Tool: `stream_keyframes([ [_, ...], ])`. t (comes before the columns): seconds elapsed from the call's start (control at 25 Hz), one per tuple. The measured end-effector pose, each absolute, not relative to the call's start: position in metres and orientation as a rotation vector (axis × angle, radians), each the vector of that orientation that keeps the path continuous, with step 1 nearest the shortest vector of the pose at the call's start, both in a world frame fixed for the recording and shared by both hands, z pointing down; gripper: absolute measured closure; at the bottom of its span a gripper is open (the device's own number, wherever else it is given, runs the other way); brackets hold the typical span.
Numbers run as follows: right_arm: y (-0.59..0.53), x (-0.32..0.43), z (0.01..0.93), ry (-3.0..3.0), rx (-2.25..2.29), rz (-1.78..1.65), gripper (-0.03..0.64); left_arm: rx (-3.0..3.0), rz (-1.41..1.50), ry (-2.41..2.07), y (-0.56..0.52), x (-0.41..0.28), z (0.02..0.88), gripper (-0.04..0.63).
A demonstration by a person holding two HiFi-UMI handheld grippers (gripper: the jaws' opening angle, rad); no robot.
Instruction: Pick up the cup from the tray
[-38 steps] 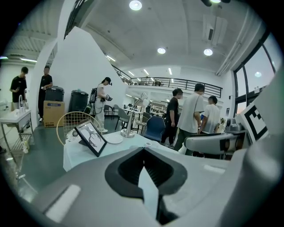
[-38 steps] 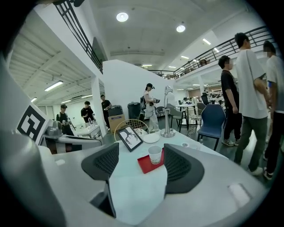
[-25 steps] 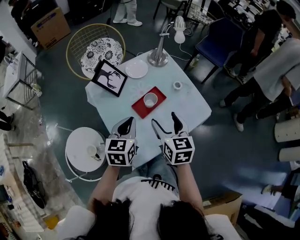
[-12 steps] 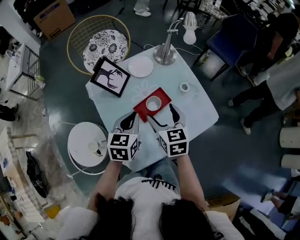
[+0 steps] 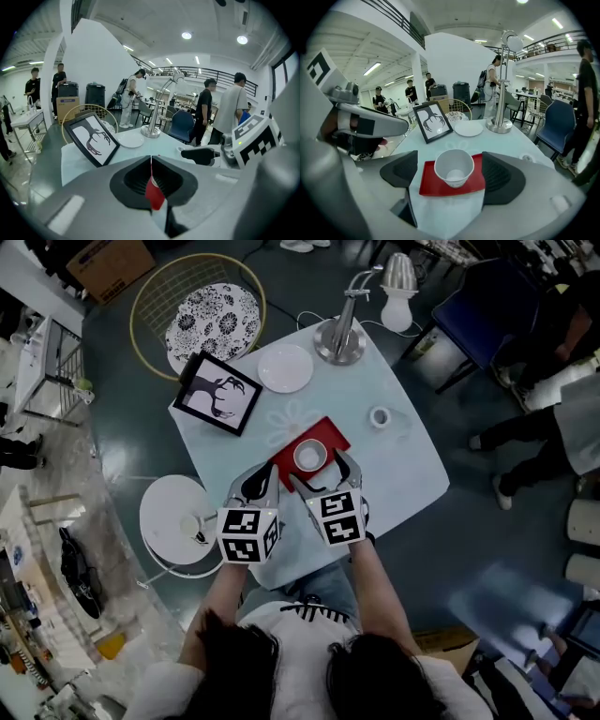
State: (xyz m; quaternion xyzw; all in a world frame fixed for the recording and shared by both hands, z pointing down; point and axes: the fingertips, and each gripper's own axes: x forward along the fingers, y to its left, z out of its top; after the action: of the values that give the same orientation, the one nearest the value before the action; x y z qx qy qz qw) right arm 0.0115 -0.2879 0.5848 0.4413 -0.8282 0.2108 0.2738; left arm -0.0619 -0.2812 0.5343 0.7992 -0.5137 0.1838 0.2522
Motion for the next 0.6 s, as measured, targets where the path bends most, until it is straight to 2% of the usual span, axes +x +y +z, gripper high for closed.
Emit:
stream_keyframes([
  [0.6, -0.308, -0.004, 0.633, -2.159, 1.004, 0.611, 0.179, 2.090, 0.543, -1.427, -0.296, -0.068, 0.556, 0.595],
])
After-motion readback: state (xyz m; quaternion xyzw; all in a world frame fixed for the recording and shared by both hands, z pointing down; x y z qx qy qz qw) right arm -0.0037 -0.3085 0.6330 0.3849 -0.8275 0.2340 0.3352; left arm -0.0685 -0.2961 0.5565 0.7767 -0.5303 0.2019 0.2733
